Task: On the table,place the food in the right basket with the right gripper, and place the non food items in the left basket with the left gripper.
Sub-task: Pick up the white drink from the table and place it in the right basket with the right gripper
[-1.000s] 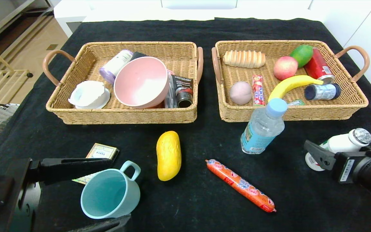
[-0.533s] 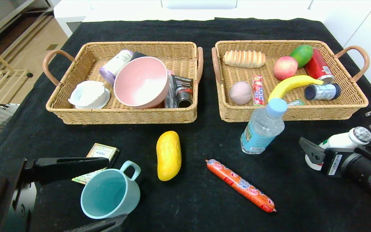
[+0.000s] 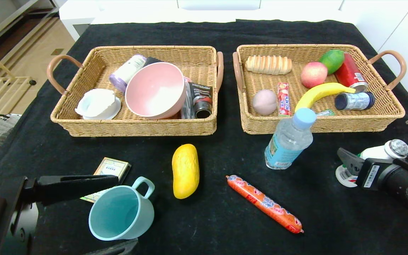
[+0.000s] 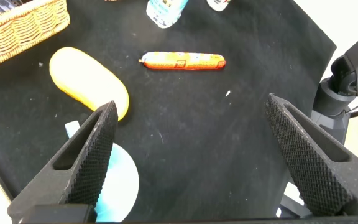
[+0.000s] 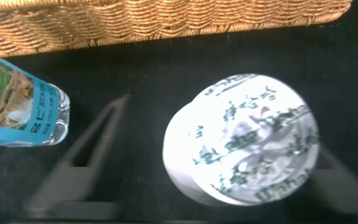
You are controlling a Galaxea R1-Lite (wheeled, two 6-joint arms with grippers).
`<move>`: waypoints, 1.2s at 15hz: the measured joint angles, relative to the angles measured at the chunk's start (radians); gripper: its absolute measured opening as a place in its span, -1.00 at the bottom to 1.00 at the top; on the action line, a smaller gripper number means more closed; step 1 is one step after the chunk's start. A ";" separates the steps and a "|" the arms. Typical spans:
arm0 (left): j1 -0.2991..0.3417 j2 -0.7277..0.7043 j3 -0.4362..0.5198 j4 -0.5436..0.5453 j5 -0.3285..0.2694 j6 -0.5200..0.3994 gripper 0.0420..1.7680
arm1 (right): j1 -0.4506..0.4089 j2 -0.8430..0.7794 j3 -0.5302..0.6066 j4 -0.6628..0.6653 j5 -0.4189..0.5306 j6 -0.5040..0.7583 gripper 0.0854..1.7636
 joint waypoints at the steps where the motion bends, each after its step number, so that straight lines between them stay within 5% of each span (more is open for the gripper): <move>1: 0.000 -0.001 0.001 0.000 0.000 0.001 0.94 | 0.000 0.000 0.000 0.000 -0.001 0.000 0.41; 4: -0.001 -0.005 0.007 0.000 -0.002 0.004 0.94 | -0.002 0.003 0.001 0.000 -0.001 0.000 0.03; 18: -0.002 -0.016 0.020 -0.001 -0.004 0.021 0.94 | 0.001 -0.018 -0.006 0.030 0.014 -0.020 -0.01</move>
